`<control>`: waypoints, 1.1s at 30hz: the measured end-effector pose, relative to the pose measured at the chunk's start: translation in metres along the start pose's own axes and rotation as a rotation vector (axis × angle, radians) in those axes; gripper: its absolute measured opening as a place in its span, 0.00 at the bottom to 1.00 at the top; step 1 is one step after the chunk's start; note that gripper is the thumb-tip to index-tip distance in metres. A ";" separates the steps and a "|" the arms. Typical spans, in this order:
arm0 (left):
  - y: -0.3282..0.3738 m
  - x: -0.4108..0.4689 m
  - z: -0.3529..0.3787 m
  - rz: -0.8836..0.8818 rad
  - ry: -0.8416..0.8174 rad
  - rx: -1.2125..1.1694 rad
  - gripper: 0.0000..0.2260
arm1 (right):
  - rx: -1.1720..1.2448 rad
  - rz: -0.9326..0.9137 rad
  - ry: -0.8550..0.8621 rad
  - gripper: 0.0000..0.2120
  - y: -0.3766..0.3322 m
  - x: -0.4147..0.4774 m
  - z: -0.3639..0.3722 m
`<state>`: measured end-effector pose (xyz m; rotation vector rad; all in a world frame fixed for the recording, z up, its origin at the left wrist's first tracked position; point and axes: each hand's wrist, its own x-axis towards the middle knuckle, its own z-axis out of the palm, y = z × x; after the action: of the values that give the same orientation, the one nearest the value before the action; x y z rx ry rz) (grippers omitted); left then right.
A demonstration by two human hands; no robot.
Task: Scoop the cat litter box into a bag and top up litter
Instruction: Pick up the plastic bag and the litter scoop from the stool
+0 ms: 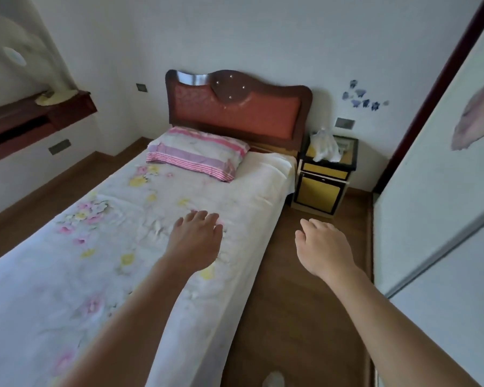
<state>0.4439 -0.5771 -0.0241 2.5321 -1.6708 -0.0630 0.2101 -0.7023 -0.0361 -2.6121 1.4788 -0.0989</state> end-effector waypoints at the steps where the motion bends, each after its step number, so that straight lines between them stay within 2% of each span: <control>1: 0.005 0.021 0.001 0.012 -0.002 -0.001 0.20 | 0.008 0.017 0.003 0.23 0.008 0.018 -0.001; 11: 0.056 0.201 0.001 0.109 -0.027 -0.025 0.21 | -0.008 0.117 0.030 0.23 0.076 0.160 -0.026; 24: 0.093 0.465 0.027 0.279 -0.098 -0.037 0.21 | -0.032 0.300 0.024 0.23 0.142 0.366 -0.019; 33: 0.148 0.611 0.029 0.432 -0.120 -0.049 0.20 | -0.013 0.449 0.024 0.23 0.197 0.469 -0.028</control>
<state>0.5468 -1.1979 -0.0211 2.1144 -2.1915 -0.2194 0.2808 -1.2066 -0.0438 -2.2249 2.0333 -0.0715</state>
